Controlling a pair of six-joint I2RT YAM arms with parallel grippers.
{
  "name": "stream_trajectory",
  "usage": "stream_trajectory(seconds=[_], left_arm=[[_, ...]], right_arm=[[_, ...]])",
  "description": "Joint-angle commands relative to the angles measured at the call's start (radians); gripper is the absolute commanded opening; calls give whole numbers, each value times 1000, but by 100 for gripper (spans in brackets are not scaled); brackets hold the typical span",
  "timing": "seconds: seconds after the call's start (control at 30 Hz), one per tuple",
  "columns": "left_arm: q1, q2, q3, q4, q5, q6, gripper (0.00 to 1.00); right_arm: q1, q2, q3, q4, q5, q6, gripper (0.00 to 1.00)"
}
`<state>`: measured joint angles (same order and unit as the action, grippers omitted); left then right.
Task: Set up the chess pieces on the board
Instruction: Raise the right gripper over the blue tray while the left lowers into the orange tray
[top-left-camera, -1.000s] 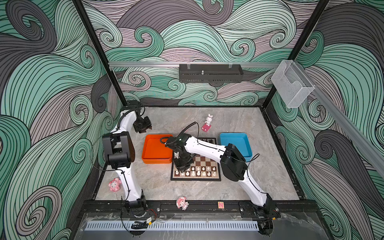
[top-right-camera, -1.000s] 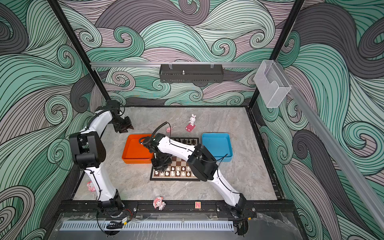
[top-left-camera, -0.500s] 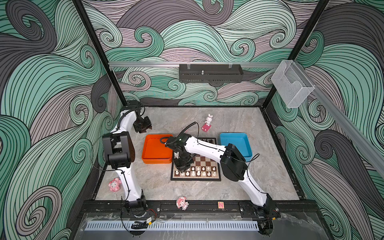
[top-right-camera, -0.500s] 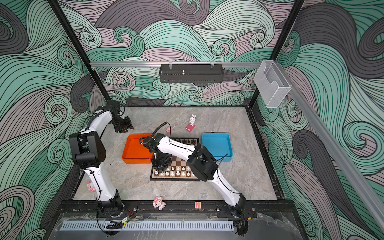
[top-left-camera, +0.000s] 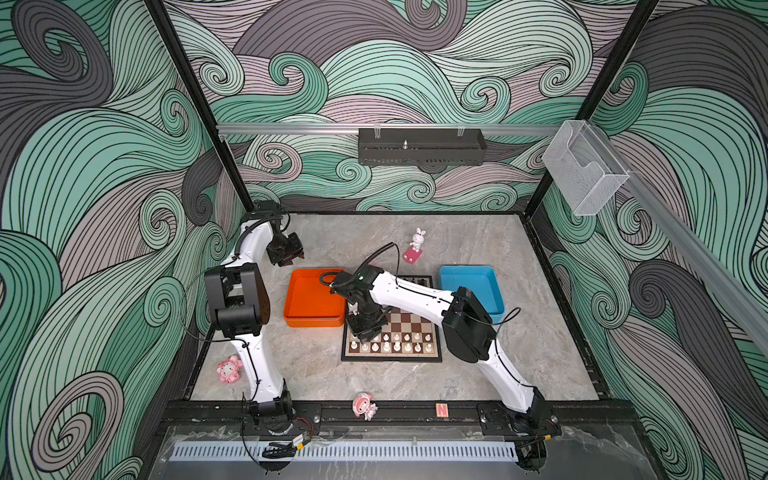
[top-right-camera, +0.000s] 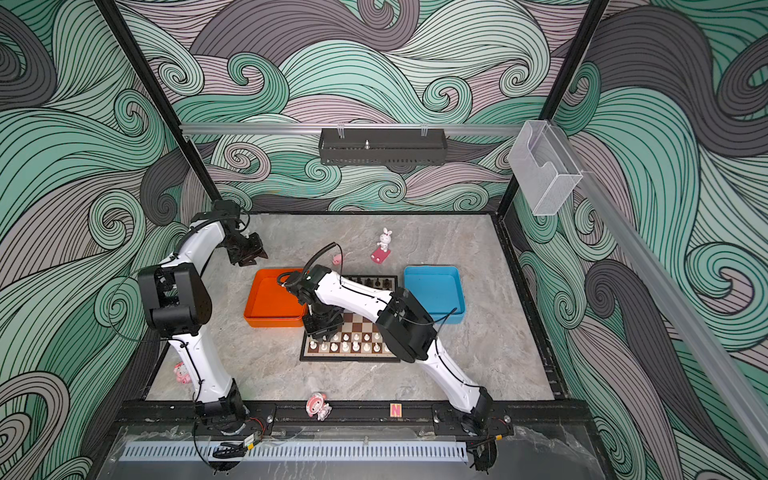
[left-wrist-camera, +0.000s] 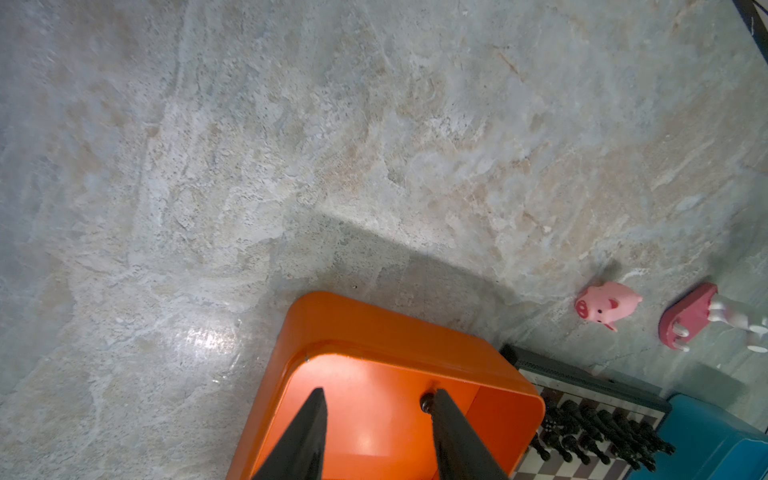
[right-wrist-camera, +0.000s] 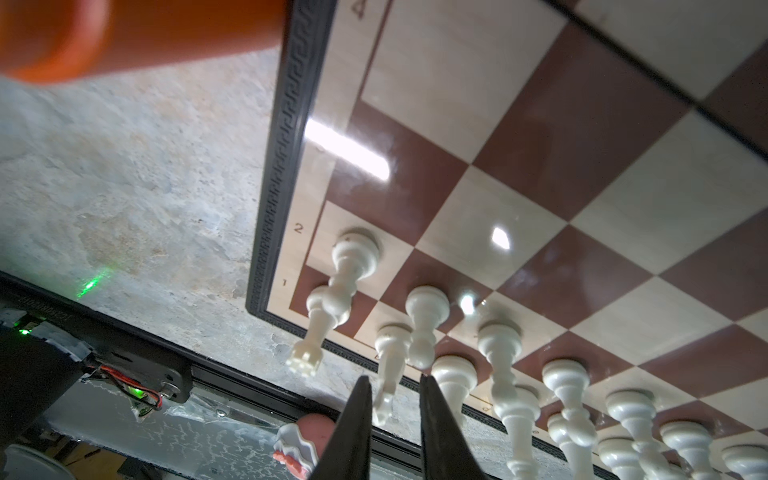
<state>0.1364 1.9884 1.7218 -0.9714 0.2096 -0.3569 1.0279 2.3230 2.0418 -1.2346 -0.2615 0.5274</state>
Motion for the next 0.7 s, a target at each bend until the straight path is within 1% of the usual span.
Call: stream_trajectory(seconds=[0.0, 0.17, 0.3, 0.37, 0.5, 0.57, 0.67], left_arm=[[5, 9, -2, -3, 8, -8, 45], [-1, 3, -4, -7, -2, -8, 45], [-21, -15, -4, -11, -27, -9, 45], [-41, -24, -10, -16, -53, -15, 46], [-93, -34, -30, -30, -58, -33, 46], [-123, -52, -57, -30, -64, -30, 46], [-170, -80, -102, -36, -74, -13, 46]], right_arm=[[-23, -90, 23, -21, 32, 5, 23], [-64, -159, 29, -19, 70, 6, 24], [-114, -216, 28, -20, 115, -13, 26], [-155, -247, 27, -20, 147, -31, 27], [-253, -311, 2, -18, 201, -62, 30], [-309, -357, -36, -2, 221, -73, 33], [-387, -441, -142, 59, 232, -81, 42]])
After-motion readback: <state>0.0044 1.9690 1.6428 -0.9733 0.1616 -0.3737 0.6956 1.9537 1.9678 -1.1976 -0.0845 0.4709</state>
